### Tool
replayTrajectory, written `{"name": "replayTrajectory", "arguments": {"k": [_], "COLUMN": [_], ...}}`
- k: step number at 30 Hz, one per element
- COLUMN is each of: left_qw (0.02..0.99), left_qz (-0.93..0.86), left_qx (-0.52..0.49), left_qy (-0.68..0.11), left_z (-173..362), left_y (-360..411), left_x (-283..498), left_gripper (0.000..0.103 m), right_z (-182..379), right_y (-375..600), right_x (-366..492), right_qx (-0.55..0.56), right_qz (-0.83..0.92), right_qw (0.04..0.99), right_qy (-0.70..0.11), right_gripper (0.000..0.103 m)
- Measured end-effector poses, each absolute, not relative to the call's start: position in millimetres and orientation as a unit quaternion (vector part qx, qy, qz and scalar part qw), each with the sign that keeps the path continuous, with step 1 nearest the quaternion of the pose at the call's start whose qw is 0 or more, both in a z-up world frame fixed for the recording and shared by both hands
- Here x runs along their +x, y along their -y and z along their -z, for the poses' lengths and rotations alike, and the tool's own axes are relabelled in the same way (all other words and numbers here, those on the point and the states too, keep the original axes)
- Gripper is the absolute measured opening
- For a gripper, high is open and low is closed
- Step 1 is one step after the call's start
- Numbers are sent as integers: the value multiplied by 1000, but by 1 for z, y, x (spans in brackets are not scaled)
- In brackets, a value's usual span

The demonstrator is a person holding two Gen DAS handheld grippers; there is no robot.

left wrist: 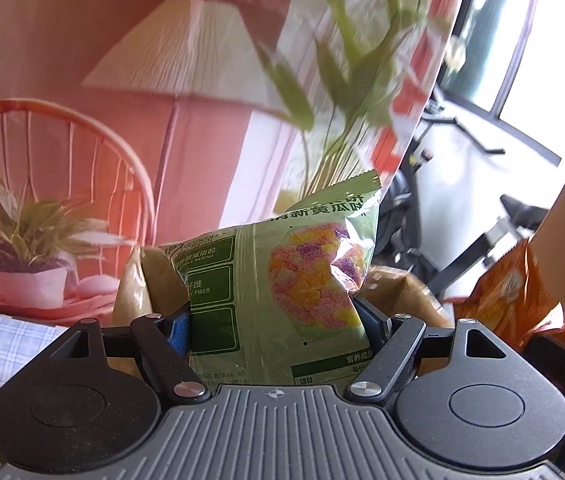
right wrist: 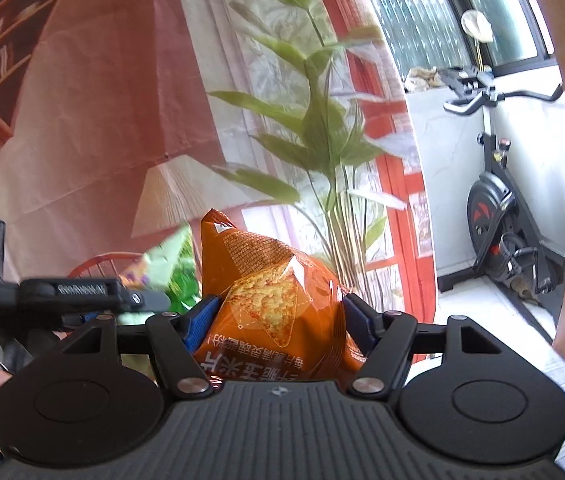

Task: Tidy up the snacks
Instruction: 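Lift both bags over the box and open both tools to drop them, then withdraw both tools from the box back toward the remaining snacks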

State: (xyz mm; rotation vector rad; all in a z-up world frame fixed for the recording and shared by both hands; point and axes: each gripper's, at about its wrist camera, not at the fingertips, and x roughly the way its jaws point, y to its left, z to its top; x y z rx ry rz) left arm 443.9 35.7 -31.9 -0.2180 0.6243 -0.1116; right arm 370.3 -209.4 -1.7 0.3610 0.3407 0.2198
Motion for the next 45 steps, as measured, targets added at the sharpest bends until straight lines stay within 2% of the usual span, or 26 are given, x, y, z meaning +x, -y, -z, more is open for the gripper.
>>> {"name": "replayTrajectory", "arguments": {"k": [14, 25, 36, 45], "left_qw": [934, 935, 942, 952], "left_qz": [40, 40, 47, 48], "left_qx": [-102, -91, -63, -45], "left_qy": [-340, -341, -326, -298], "left_z": [50, 51, 42, 20], "left_y": [-52, -45, -39, -38], "left_x": [453, 456, 450, 423], "left_gripper": [80, 81, 90, 90], "right_z": [14, 38, 39, 24], "right_y": [169, 174, 184, 184], "right_x": [428, 457, 449, 422], "right_qx": [166, 236, 238, 210], "right_qz": [-145, -152, -139, -138], "right_qw": [956, 928, 928, 939], "right_qy": [-195, -244, -250, -234], "right_gripper": [69, 69, 75, 75]}}
